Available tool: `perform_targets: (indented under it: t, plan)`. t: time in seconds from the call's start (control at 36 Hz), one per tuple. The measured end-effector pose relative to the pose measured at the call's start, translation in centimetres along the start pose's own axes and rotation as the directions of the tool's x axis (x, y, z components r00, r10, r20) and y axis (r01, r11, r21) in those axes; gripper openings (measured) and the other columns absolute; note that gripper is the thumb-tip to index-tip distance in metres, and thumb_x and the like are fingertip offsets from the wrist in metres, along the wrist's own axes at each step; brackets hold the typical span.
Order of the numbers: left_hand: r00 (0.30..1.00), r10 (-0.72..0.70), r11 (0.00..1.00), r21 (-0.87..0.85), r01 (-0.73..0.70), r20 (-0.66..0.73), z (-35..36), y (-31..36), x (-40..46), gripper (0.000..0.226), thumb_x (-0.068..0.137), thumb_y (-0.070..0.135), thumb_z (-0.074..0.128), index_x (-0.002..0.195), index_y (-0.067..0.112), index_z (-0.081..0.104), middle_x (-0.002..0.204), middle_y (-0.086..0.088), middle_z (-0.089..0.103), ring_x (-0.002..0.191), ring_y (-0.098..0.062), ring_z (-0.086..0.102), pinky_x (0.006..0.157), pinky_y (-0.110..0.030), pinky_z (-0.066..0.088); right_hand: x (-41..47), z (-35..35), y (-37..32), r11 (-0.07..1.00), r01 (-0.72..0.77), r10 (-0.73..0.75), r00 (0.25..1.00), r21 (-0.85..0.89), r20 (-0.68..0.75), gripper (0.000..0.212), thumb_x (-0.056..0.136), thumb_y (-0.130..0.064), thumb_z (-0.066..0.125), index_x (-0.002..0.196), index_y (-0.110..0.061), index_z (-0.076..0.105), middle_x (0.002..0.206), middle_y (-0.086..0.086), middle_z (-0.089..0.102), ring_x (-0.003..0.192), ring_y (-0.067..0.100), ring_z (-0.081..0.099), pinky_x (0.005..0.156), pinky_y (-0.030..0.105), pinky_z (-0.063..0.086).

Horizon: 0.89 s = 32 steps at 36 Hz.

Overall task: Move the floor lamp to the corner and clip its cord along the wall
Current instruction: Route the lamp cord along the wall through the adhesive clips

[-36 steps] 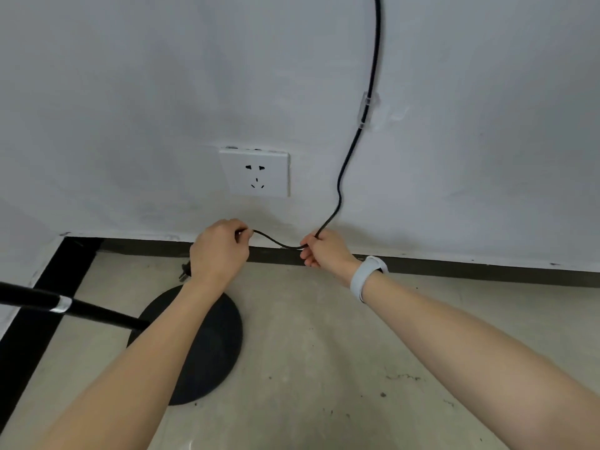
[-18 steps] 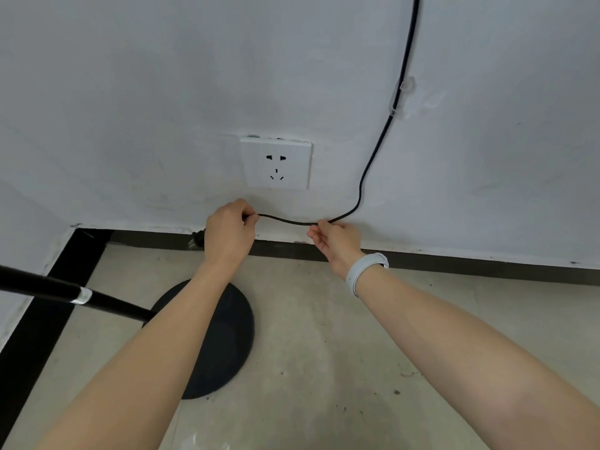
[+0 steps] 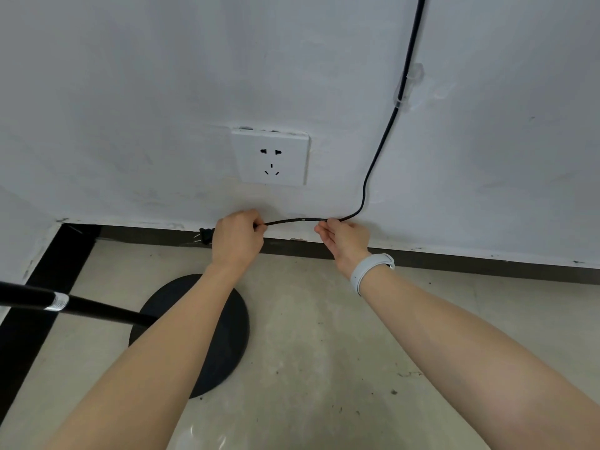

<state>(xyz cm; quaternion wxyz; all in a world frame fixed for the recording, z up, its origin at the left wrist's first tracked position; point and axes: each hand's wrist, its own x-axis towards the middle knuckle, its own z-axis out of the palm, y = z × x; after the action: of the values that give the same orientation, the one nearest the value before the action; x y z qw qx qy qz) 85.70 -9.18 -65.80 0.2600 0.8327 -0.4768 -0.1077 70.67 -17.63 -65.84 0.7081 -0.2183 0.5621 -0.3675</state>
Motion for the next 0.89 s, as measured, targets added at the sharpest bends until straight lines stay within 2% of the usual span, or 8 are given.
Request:
perform_targets:
  t: [0.11, 0.25, 0.42, 0.47, 0.61, 0.67, 0.75, 0.89]
  plan:
    - [0.992, -0.074, 0.997, 0.041, 0.07, 0.104, 0.2, -0.1, 0.4, 0.008, 0.086, 0.01, 0.062, 0.083, 0.007, 0.069, 0.084, -0.014, 0.071, 0.08, -0.033, 0.062, 0.062, -0.031, 0.043, 0.2, -0.1, 0.0, 0.999, 0.021, -0.021, 1.0, -0.027, -0.002, 0.023, 0.087, 0.003, 0.05, 0.065, -0.004, 0.05, 0.072, 0.012, 0.059, 0.064, 0.019, 0.061, 0.056, 0.016, 0.054]
    - [0.98, -0.071, 0.994, 0.091, 0.054, 0.187, 0.3, -0.1, 1.2, 0.008, 0.086, 0.011, 0.06, 0.084, 0.008, 0.068, 0.09, -0.014, 0.071, 0.085, -0.033, 0.061, 0.067, -0.034, 0.048, 0.4, -0.3, -0.1, 0.998, 0.037, -0.038, 0.999, -0.054, -0.022, 0.021, 0.087, 0.002, 0.052, 0.066, -0.003, 0.051, 0.071, 0.012, 0.059, 0.062, 0.019, 0.061, 0.052, 0.013, 0.054]
    - [1.0, -0.012, 0.998, 0.064, 0.013, -0.008, 0.6, 0.3, 1.3, 0.015, 0.087, 0.016, 0.061, 0.086, 0.001, 0.065, 0.088, -0.016, 0.069, 0.08, -0.035, 0.061, 0.067, -0.041, 0.052, 1.0, -1.0, 0.0, 0.977, 0.108, -0.118, 0.992, -0.183, -0.048, 0.018, 0.086, 0.0, 0.055, 0.068, -0.002, 0.052, 0.069, 0.011, 0.062, 0.06, 0.018, 0.062, 0.064, 0.022, 0.055]
    - [0.995, 0.034, 0.998, 0.062, -0.028, -0.091, 0.9, 0.4, 1.0, 0.016, 0.087, 0.015, 0.063, 0.084, -0.001, 0.065, 0.086, -0.018, 0.069, 0.077, -0.035, 0.061, 0.066, -0.041, 0.051, 1.1, -1.2, 0.1, 0.957, 0.149, -0.169, 0.984, -0.25, -0.059, 0.007, 0.085, -0.001, 0.055, 0.078, 0.001, 0.055, 0.071, 0.013, 0.063, 0.058, 0.018, 0.062, 0.068, 0.025, 0.054]
    - [0.966, 0.13, 0.976, 0.198, -0.086, -0.225, 1.6, 0.1, 0.3, 0.018, 0.085, 0.02, 0.065, 0.077, 0.005, 0.068, 0.074, -0.012, 0.071, 0.071, -0.03, 0.061, 0.08, -0.039, 0.036, 1.0, -1.5, 0.2, 0.899, 0.237, -0.284, 0.956, -0.369, -0.077, 0.009, 0.085, -0.003, 0.055, 0.088, 0.005, 0.057, 0.078, 0.018, 0.062, 0.053, 0.016, 0.059, 0.053, 0.017, 0.051]
    - [0.959, 0.149, 0.97, 0.226, -0.094, -0.241, 1.7, 0.2, 0.2, 0.019, 0.085, 0.023, 0.066, 0.076, 0.007, 0.069, 0.071, -0.01, 0.07, 0.07, -0.028, 0.061, 0.082, -0.039, 0.034, 1.0, -1.7, 0.2, 0.877, 0.255, -0.313, 0.946, -0.408, -0.083, 0.012, 0.085, -0.004, 0.055, 0.09, 0.008, 0.057, 0.079, 0.018, 0.063, 0.053, 0.016, 0.059, 0.057, 0.021, 0.052]
    - [0.962, 0.144, 0.968, 0.236, -0.089, -0.231, 1.7, 0.6, 0.2, 0.021, 0.082, 0.027, 0.069, 0.073, 0.008, 0.068, 0.067, -0.009, 0.07, 0.067, -0.027, 0.06, 0.082, -0.041, 0.035, 0.8, -1.9, 0.1, 0.865, 0.271, -0.336, 0.938, -0.421, -0.085, 0.004, 0.085, -0.004, 0.055, 0.086, 0.0, 0.053, 0.078, 0.019, 0.063, 0.055, 0.017, 0.06, 0.072, 0.036, 0.054]
    - [0.967, 0.128, 0.95, 0.308, -0.056, -0.22, 1.6, 0.8, 0.3, 0.028, 0.08, 0.035, 0.07, 0.072, 0.008, 0.067, 0.067, -0.008, 0.069, 0.067, -0.027, 0.06, 0.087, -0.043, 0.037, 0.8, -2.2, 0.0, 0.846, 0.281, -0.354, 0.932, -0.452, -0.082, 0.007, 0.085, -0.007, 0.056, 0.082, -0.004, 0.05, 0.076, 0.016, 0.063, 0.054, 0.016, 0.059, 0.073, 0.039, 0.053]
